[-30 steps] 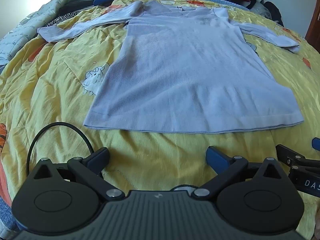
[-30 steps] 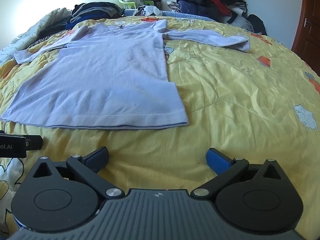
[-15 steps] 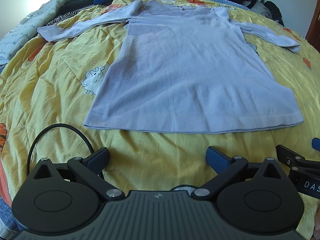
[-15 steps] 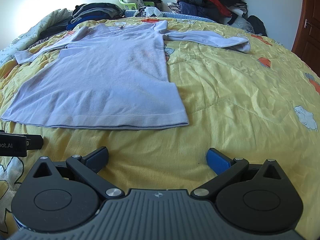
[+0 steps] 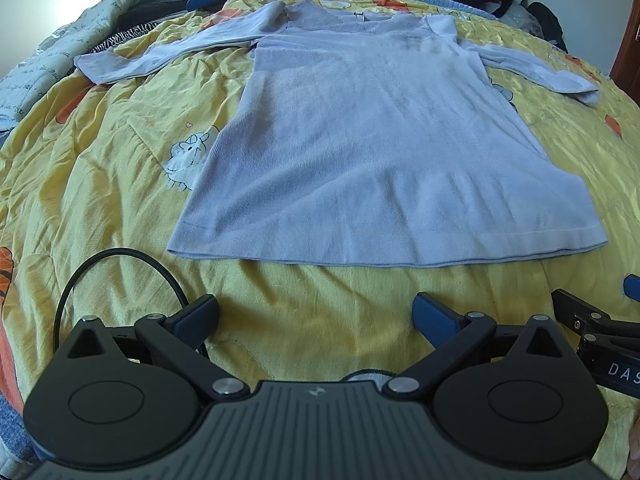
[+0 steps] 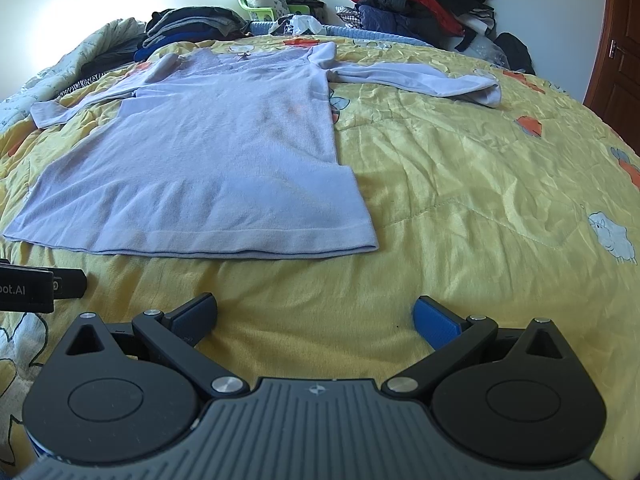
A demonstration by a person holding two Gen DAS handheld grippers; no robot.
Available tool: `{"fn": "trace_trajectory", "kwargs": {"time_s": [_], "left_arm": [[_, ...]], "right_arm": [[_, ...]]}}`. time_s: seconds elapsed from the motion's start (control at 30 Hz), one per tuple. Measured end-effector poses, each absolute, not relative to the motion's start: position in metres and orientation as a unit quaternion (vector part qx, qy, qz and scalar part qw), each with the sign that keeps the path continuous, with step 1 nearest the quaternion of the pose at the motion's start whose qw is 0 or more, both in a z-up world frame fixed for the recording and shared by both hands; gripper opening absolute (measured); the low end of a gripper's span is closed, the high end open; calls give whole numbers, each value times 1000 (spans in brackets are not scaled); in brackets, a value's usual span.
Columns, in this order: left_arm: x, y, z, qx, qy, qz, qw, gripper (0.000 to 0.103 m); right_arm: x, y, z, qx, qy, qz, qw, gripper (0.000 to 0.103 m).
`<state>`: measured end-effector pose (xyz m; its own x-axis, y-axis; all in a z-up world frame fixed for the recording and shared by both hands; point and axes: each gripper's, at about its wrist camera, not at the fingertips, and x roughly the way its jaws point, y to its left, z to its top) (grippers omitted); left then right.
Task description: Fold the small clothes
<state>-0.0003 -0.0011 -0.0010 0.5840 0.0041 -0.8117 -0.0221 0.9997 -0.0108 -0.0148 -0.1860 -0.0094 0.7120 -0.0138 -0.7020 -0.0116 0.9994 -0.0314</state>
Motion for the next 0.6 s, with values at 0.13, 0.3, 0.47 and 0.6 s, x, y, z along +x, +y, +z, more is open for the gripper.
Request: {"fn": "trace_trajectory", "kwargs": {"time_s": [0.13, 0.3, 0.47, 0.6], "left_arm": [[0, -1, 0, -10, 455, 8, 890, 103], [0, -1, 0, -10, 455, 8, 890, 103], [0, -1, 0, -10, 455, 8, 890, 103], [0, -1, 0, -10, 455, 8, 890, 103]], "right_arm": [[-15, -186, -9, -17, 379, -1, 925, 103], [-15, -186, -9, -17, 379, -1, 925, 103], [-16, -186, -9, -17, 379, -1, 925, 103], [-16, -186, -10, -17, 379, -1, 925, 103]]}}
